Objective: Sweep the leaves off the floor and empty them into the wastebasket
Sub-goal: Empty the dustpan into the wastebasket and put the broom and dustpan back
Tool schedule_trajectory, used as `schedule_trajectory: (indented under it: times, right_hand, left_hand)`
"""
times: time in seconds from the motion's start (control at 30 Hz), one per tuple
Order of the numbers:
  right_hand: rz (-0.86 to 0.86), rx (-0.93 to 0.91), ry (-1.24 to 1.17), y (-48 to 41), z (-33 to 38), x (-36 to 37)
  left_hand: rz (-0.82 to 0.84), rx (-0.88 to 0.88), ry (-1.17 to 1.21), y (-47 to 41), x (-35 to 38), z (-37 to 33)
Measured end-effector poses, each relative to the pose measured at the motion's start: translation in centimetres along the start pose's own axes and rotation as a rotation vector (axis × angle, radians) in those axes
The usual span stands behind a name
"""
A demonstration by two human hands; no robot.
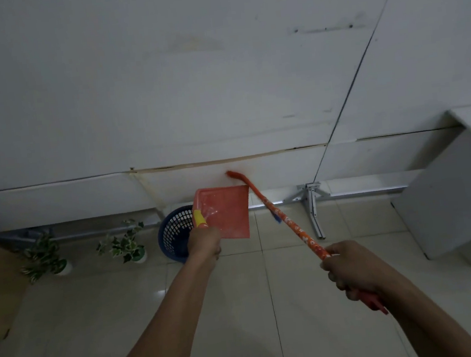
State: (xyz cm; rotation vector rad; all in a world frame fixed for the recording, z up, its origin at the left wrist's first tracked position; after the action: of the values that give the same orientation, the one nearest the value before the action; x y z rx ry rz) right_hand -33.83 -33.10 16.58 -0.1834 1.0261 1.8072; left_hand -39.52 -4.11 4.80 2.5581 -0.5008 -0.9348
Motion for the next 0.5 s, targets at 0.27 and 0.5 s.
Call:
schedule_trajectory:
  times: [0.27,0.5]
  right_hand:
    - [-0.078,0.179,-0.156,-2.6,-1.6,-0.1]
    - [-0.104,0.411,-0.460,-7.0,-3.1,0.4]
  left_hand:
    - [0.124,0.220,-0.188,-0.3,2.7,-1.7]
    - [0.231,0.531,-0.578,-1.2,8.6,-4.0]
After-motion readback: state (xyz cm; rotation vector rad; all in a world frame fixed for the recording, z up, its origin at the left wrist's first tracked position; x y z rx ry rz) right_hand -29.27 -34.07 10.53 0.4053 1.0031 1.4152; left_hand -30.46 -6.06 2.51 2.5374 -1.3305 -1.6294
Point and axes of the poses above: each hand's wrist, its own y-axis away from the middle knuckle, its own x-axis out of the palm, z = x × y, the point moved 2 cm from there along -y, towards the middle knuckle, and after that the axes turned 15 degrees about -z, right-handed, at the moved point
